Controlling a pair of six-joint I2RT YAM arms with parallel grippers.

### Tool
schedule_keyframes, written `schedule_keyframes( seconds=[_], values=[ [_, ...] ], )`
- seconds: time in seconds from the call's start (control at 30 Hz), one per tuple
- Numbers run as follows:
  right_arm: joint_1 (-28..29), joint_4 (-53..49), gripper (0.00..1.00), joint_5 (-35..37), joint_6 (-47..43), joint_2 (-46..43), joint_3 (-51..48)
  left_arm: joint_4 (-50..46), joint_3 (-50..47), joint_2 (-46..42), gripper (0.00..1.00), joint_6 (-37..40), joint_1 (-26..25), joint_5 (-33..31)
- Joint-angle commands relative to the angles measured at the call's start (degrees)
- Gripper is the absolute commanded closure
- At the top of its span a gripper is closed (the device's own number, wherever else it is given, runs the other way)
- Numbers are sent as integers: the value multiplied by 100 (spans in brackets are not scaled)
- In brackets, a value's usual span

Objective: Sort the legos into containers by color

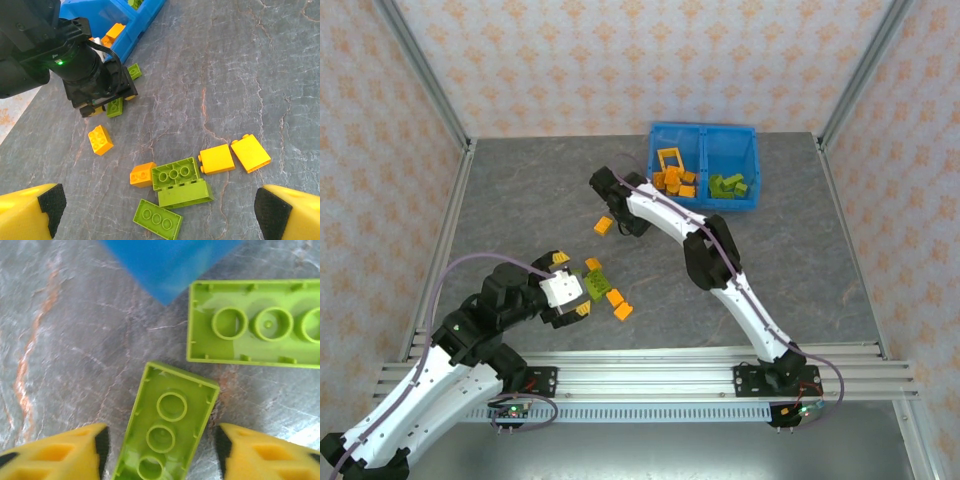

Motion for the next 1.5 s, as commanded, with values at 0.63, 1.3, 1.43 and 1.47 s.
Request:
schedule_keyframes(
  seconds=[0.63, 1.3, 1.43, 1.47],
  values=[
    [188, 1086, 73, 335, -1007, -2950, -3123, 503, 356, 13, 0, -574, 34, 898],
    [-2416, 1735, 71, 24, -5213, -4657, -4033, 1631, 1593, 2053, 0, -3426, -181, 689],
    [-2911, 1288, 70, -217, -5283, -3251, -2632, 1352, 1693, 2216, 0, -4325, -192, 128],
    [-2961, 1191, 70, -182, -5330, -2905, -2272, 1180, 1766, 2272, 0, -4566, -194, -99]
  ],
)
